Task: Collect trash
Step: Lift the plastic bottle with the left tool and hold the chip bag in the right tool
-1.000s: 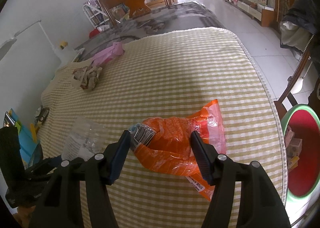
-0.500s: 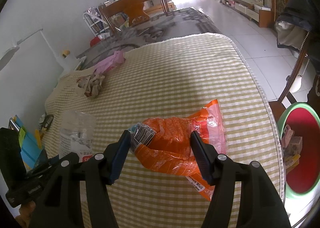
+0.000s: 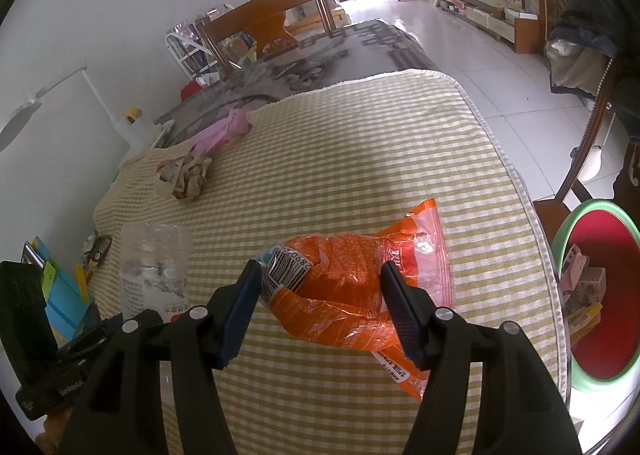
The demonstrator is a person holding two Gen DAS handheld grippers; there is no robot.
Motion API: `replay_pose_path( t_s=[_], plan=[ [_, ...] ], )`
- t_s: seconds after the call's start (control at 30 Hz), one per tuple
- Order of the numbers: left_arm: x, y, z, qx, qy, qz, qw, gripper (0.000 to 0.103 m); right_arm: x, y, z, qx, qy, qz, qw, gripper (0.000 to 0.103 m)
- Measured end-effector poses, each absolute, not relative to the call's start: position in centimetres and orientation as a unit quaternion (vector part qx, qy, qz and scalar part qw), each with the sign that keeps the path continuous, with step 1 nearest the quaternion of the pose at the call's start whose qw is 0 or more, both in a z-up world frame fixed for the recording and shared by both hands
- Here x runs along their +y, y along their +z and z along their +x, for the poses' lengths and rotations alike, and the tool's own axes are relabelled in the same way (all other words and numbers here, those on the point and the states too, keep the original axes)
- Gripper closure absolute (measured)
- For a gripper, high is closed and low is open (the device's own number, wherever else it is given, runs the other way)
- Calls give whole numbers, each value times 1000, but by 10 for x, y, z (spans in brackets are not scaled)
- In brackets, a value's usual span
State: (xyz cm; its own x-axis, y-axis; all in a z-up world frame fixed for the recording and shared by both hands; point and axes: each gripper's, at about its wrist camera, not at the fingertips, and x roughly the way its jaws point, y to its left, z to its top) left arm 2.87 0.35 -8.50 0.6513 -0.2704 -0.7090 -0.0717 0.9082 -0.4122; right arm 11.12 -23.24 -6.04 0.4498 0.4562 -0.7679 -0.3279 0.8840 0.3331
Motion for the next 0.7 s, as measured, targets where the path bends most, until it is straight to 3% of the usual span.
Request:
replay_pose_path(
  t_s=[0.7],
  plan=[
    [-7, -88, 24, 417, -52, -185, 889, 42, -245, -55, 97, 465, 238, 99, 847, 43]
  ],
)
